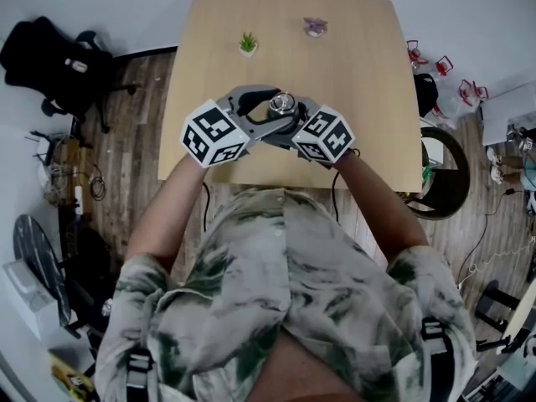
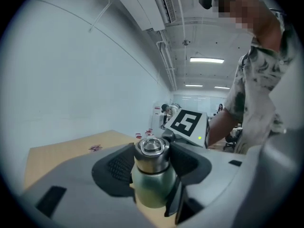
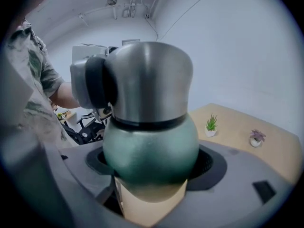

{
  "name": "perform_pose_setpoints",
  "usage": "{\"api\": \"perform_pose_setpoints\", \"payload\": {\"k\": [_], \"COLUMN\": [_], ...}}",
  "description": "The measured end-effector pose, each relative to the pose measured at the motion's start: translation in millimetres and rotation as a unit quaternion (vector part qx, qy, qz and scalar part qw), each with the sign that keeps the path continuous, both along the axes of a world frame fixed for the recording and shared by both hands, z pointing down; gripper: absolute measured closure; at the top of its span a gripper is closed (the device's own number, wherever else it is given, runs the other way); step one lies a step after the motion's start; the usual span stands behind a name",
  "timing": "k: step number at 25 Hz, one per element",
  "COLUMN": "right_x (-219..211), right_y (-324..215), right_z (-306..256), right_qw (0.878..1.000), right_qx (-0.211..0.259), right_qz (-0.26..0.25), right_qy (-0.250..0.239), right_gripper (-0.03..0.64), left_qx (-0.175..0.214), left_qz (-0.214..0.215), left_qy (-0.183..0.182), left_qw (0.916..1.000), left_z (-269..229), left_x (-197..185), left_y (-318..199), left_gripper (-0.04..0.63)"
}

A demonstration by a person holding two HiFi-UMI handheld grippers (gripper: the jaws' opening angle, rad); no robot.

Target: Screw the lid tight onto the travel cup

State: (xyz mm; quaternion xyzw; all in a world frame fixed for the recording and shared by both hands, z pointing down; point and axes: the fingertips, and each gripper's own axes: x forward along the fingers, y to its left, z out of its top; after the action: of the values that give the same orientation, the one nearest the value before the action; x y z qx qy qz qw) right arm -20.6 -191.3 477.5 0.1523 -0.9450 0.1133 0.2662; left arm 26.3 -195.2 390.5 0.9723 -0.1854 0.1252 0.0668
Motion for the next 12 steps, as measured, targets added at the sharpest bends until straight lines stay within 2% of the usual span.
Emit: {"api": "perform_pose_setpoints", "payload": {"k": [9, 12], "right_x": [-0.7, 1.3], "right_y": [6.2, 3.2], "right_z": [1.9, 1.6], "right_qw": [1.0, 1.0], "right_qx": [-0.006, -0.006], "right_qz": [-0.021, -0.017], "right_qy": [-0.006, -0.008], "right_gripper": [0.21, 0.21], "left_qx": [-0.009, -0.011], "left_qz": [0.053, 0.044], "left_qy": [0.001, 0.0], "left_qw": [0.9986, 0.999], "left_z": [1.7, 1.1], "left_x": [0.8, 2.1], "left_y": [4.3, 1.3], "left_gripper": [0.348, 0.348]}}
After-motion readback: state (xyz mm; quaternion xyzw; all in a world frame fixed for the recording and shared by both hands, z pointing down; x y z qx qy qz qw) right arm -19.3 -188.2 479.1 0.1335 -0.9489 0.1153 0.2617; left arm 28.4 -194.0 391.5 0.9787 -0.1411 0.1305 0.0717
